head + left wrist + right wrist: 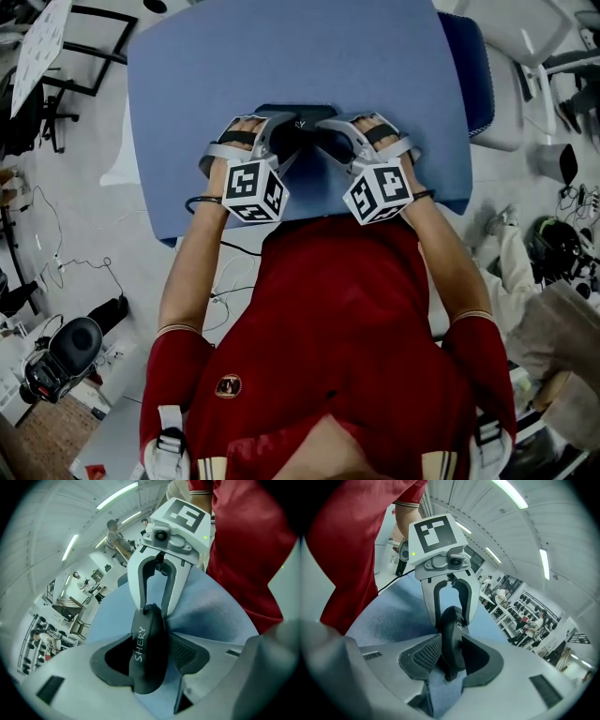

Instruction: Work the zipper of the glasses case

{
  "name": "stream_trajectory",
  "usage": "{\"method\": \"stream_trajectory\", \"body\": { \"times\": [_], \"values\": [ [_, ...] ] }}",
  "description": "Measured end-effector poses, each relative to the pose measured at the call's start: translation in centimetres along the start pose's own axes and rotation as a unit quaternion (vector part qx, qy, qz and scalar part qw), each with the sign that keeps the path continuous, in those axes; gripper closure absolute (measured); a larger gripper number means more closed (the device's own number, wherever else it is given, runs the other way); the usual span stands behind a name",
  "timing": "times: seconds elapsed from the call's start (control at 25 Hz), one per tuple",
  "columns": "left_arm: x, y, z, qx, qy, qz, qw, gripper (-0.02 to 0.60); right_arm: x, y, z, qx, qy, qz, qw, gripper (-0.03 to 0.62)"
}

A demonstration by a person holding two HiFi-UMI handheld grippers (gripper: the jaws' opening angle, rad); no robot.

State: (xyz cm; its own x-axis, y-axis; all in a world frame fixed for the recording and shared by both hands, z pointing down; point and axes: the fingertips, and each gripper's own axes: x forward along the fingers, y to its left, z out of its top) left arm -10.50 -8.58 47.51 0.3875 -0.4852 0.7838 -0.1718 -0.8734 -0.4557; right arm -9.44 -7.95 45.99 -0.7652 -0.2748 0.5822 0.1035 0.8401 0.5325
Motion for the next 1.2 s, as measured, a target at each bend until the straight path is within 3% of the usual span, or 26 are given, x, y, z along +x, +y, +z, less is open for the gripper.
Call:
{"method": "stream_trajectory", "body": {
  "times": [0.32,0.48,0.72,1.0,1.2],
  "values": [
    [0.5,-0.3,0.4,-0.006,-0.014,0.024,0.9996,0.362,-2.8,-2.4,-1.9,0.066,-0.073,0.068,0.993,0.459],
    [0.6,-0.2,0.6,-0.012,-0.019,0.034,0.9992,0.362,-2.9,-3.6,-4.5,0.048,-0.065,0.121,0.989,0.459],
    [0.6,0.1,0.8,-0.028,-0.009,0.018,0.9994,0.362,-1.6,-4.3,-6.4,-0.006,-0.062,0.195,0.979,0.464],
    [0.8,0.3,0.7,-0.016,-0.007,0.017,0.9997,0.362,0.5,-4.7,-7.2,-0.110,-0.074,0.284,0.950,0.471],
    [1.3,0.4,0.6,-0.007,-0.005,0.011,0.9999,0.362,1.9,-4.3,-7.4,-0.186,-0.091,0.344,0.916,0.484]
  ]
}}
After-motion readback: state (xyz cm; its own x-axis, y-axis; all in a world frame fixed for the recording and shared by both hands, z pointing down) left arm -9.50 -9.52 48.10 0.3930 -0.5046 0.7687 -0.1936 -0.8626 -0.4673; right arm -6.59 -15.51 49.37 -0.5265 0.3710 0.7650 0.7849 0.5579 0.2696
